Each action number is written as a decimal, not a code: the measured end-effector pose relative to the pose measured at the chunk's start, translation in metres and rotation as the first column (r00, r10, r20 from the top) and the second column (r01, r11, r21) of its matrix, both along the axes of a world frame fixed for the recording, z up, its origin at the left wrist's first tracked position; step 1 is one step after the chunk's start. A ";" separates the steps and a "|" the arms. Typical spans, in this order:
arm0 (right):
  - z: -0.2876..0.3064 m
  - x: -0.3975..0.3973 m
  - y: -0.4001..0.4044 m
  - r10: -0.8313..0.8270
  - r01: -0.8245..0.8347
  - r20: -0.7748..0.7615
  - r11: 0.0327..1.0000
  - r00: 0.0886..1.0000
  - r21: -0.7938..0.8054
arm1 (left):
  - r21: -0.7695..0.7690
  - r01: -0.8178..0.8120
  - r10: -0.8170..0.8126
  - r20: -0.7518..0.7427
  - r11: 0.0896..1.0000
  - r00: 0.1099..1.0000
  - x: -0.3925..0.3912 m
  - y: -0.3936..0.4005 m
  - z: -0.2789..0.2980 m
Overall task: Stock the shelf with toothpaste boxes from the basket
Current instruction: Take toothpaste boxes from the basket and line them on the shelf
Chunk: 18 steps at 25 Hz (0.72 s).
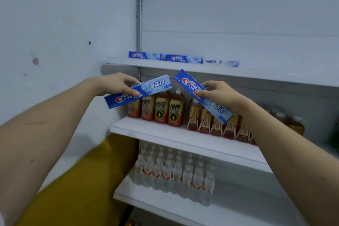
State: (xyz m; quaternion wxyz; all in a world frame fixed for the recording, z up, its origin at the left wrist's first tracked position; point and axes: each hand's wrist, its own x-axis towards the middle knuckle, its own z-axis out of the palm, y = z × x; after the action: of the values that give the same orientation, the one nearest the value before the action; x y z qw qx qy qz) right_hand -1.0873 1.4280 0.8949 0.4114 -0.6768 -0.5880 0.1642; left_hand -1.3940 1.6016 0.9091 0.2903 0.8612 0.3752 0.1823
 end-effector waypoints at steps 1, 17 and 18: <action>0.010 0.007 0.006 -0.013 0.013 0.020 1.000 1.000 0.020 | 0.016 -0.017 0.017 0.013 1.000 1.000 0.004 0.006 0.009; 0.139 0.070 0.142 -0.156 0.105 0.343 0.981 0.926 0.162 | 0.274 -0.205 0.193 0.071 0.940 0.979 0.054 0.123 0.119; 0.141 0.071 0.158 -0.160 0.108 0.369 0.982 0.916 0.157 | 0.287 -0.200 0.191 0.057 0.937 0.980 0.057 0.139 0.120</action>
State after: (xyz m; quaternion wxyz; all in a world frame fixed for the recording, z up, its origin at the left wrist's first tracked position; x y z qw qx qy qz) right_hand -1.0159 1.5859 1.0354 0.3442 -0.7057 -0.6181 -0.0380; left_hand -1.3367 1.7402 1.0294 0.1462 0.8504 0.4239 0.2754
